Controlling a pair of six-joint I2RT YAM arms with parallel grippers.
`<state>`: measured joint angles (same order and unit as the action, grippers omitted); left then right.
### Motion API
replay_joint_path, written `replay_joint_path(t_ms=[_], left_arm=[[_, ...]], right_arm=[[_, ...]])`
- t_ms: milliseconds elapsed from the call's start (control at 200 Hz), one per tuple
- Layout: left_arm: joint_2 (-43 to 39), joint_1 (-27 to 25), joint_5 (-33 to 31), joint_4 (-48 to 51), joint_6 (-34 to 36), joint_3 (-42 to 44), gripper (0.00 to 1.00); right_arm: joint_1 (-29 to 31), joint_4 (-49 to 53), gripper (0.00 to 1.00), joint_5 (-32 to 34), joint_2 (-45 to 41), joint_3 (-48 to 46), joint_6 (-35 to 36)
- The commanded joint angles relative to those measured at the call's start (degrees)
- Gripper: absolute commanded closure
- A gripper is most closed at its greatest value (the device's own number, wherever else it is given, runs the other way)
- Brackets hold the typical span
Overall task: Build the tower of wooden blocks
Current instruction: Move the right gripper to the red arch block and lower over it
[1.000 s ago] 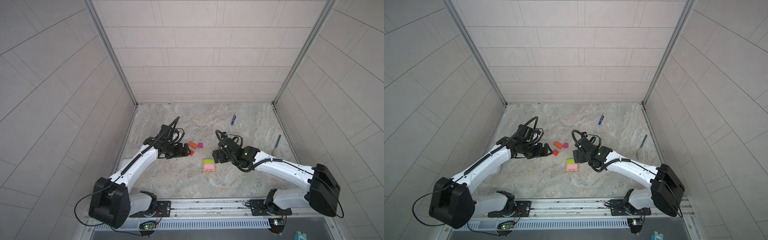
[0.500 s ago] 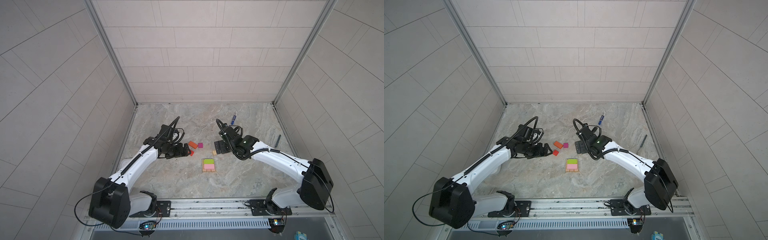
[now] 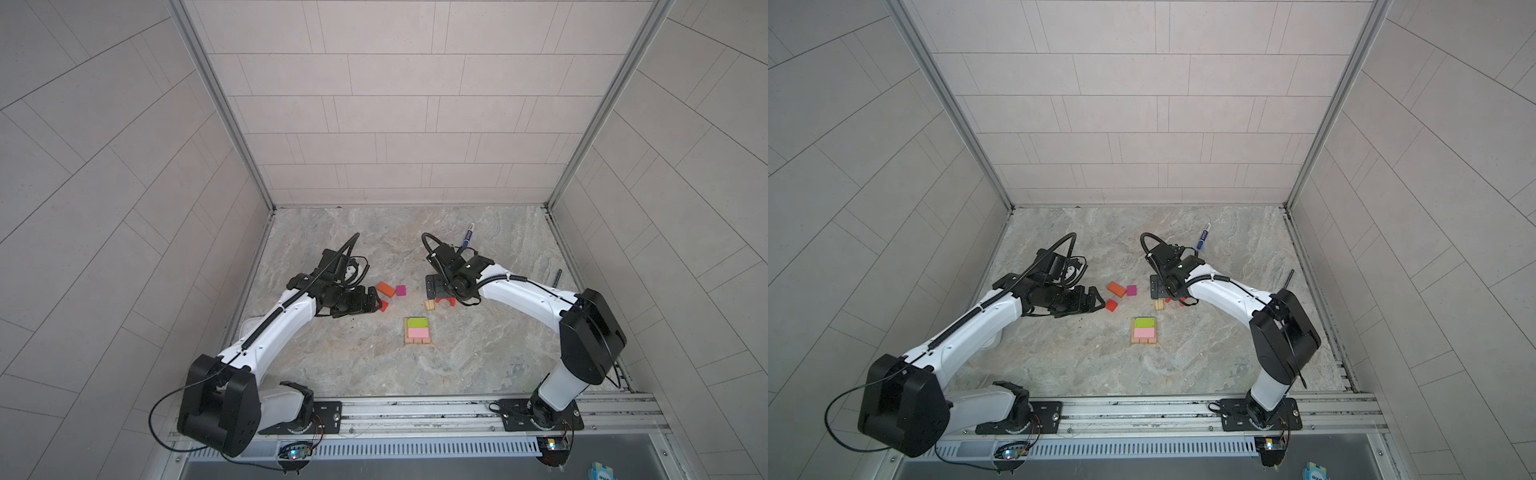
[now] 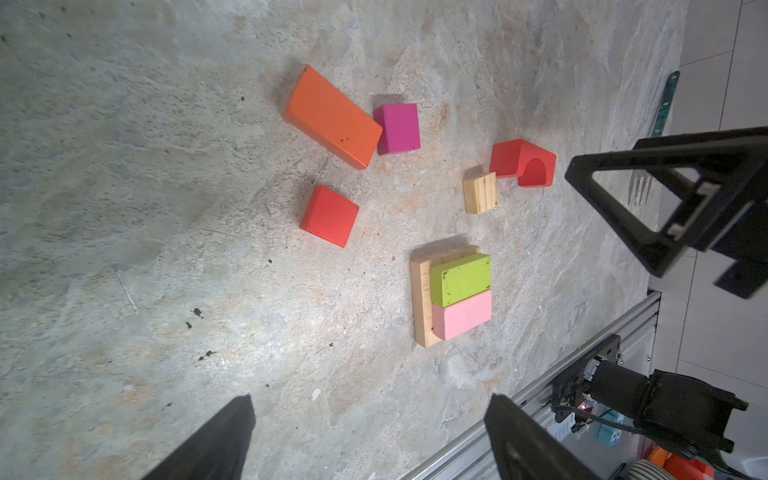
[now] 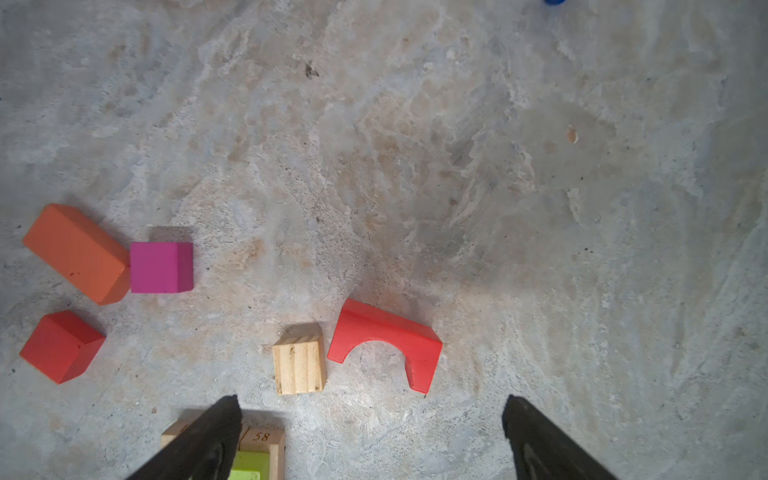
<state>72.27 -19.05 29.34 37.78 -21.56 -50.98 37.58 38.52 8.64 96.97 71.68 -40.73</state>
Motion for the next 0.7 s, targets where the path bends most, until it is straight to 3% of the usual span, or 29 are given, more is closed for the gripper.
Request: replay_joint_path(t_ms=[0, 290, 695], left_arm=[[-1.21, -0.2, -0.12, 0.19, 0.29, -0.26, 0.06], [-1.36, -0.2, 0.17, 0.05, 0.35, -0.2, 0.06], [-1.57, -0.21, -0.05, 0.1, 0.29, -0.05, 0.06]], right_arm=[[-0.01, 3.67, 0.01, 3.36, 1.87, 1.04, -5.39], [-0.71, 0.34, 0.01, 4.26, 4.5, -0.52, -8.41], [-1.64, -5.25, 0.09, 0.01, 8.65, -3.22, -11.44]])
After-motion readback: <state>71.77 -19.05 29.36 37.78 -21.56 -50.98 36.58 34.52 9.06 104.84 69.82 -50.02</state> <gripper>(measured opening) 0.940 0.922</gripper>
